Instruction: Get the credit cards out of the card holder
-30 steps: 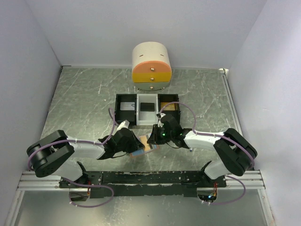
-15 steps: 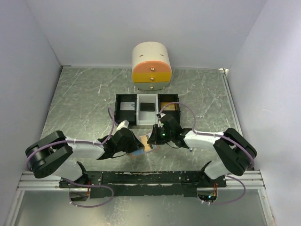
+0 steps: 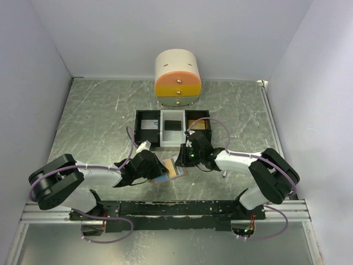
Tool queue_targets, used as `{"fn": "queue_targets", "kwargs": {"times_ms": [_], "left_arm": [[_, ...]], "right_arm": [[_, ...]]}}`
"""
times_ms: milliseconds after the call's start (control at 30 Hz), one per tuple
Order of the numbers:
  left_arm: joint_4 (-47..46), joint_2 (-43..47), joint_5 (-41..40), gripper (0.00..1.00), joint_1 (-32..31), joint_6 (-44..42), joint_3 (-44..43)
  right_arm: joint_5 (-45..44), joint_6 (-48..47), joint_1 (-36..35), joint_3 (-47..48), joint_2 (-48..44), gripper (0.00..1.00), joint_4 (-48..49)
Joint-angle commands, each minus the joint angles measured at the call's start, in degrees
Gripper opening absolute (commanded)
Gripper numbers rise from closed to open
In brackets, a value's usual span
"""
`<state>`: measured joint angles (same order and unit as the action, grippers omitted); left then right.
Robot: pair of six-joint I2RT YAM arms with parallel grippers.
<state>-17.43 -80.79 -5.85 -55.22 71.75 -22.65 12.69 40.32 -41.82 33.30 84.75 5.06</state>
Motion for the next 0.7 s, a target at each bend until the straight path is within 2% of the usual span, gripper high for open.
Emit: {"fn": "queue_targets", "kwargs": {"times_ms": [0, 367, 567, 667], "left_arm": [[2.0, -0.78, -0.96, 0.37, -0.24, -1.63, -0.4], [0.92, -2.47, -0.67, 0.38, -0.24, -0.74, -0.72], [-0.13, -3.29, -0.88, 0.29, -0.24, 0.17, -0.68], [0.21, -3.17, -1.46, 0.2, -0.24, 0.88, -0.14]], "right_arm": [[1.74, -0.5, 0.25, 0.56, 2.05, 0.21, -0.15], [5.44, 2.13, 0.25, -2.45, 3.06, 0.21, 4.57], [5.63, 3.0, 0.25, -3.73, 3.28, 0.21, 5.66], [4.5, 3.05, 0.25, -4.05, 2.71, 0.21, 4.87]]}}
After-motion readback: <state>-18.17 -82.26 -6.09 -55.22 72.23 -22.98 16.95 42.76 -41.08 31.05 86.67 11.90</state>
